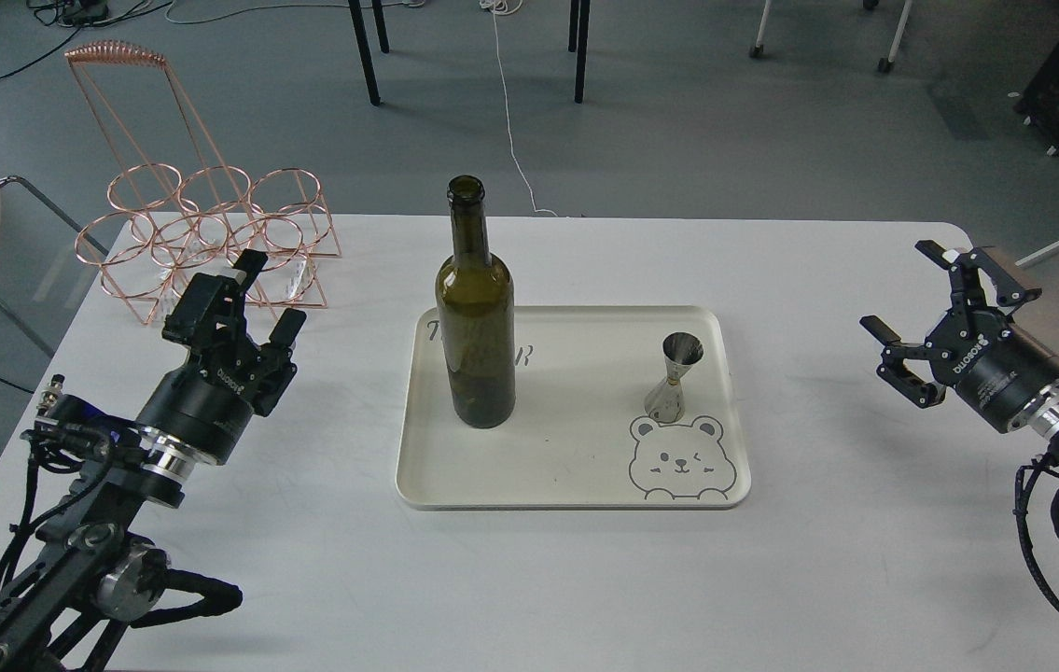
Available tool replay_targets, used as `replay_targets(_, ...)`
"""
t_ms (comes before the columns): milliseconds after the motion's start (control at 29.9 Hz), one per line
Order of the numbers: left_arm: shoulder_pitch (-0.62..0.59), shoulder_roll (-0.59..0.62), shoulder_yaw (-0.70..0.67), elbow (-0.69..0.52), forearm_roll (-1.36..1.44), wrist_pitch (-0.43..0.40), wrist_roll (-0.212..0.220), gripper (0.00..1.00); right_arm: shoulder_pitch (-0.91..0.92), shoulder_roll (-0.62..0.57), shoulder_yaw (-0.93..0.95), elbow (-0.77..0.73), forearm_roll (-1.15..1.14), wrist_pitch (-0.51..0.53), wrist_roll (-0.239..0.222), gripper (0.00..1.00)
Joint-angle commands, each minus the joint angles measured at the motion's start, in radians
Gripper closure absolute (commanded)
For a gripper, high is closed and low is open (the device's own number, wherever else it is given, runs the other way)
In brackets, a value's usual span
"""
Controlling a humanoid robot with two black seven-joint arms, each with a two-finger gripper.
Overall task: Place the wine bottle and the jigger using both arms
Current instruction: 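Move the right gripper toward the steel jigger on the tray, then close the right gripper around the steel jigger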
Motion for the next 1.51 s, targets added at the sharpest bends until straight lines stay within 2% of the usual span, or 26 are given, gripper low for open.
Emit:
replay_targets(0, -0.003, 0.012, 0.002, -0.001, -0.003, 0.001, -0.054, 0.02, -0.001, -0.047, 0.030, 0.093, -0.353, 0.000, 0.000, 0.01)
replay_targets(167, -0.003, 0.014, 0.004, -0.001, -0.003, 0.003, -0.057, 0.02, -0.015, -0.072, 0.013, 0.216, -0.801, -0.345, 0.000, 0.02)
replay_targets(368, 0.009, 0.014, 0.011, -0.005, 0.000, 0.003, -0.057, 0.02, -0.023, -0.024, -0.127, 0.196, -1.302, -0.865, 0.000, 0.04)
replay_targets(435, 0.009, 0.014, 0.013, -0.005, 0.000, 0.003, -0.057, 0.02, -0.015, 0.026, -0.159, 0.184, -1.369, -0.930, 0.000, 0.04)
replay_targets(535, 0.009, 0.014, 0.013, -0.006, 0.000, 0.003, -0.057, 0.02, -0.012, 0.088, -0.165, 0.116, -1.449, -0.978, 0.000, 0.03)
replay_targets(736, 0.010, 0.014, 0.013, -0.008, 0.000, 0.003, -0.057, 0.02, 0.026, 0.203, -0.167, -0.046, -1.638, -0.978, 0.000, 0.03)
replay_targets(1171, 0.010, 0.014, 0.011, -0.008, 0.002, 0.004, -0.057, 0.02, 0.089, 0.379, -0.167, -0.234, -1.667, -0.978, 0.000, 0.08)
replay_targets(1305, 0.010, 0.014, 0.013, -0.009, 0.003, 0.004, -0.057, 0.02, 0.095, 0.431, -0.167, -0.254, -1.667, -0.978, 0.000, 0.13)
replay_targets(1472, 0.010, 0.014, 0.013, -0.009, 0.003, 0.003, -0.057, 0.02, 0.109, 0.465, -0.167, -0.289, -1.667, -0.978, 0.000, 0.27)
